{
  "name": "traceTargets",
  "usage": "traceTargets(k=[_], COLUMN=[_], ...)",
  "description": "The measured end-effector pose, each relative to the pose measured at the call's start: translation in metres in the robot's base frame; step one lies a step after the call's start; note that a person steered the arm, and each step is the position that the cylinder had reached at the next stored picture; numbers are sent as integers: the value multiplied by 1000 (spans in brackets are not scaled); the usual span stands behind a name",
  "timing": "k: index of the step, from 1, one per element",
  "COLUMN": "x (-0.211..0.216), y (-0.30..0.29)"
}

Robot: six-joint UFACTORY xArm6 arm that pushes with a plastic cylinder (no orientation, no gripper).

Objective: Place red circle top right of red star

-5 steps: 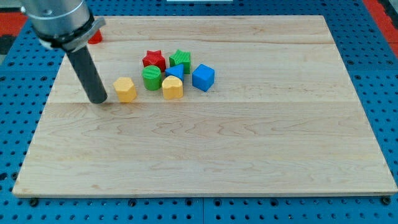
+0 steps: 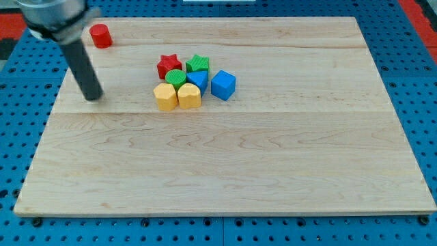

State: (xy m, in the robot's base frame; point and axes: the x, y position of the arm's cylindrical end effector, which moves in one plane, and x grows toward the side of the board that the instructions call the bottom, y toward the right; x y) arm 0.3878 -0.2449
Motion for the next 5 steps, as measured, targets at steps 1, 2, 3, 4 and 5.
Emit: traceTargets(k=[1, 2, 3, 4, 5], x=[-78, -102, -150, -138, -124], y=[-20, -45, -27, 52, 117])
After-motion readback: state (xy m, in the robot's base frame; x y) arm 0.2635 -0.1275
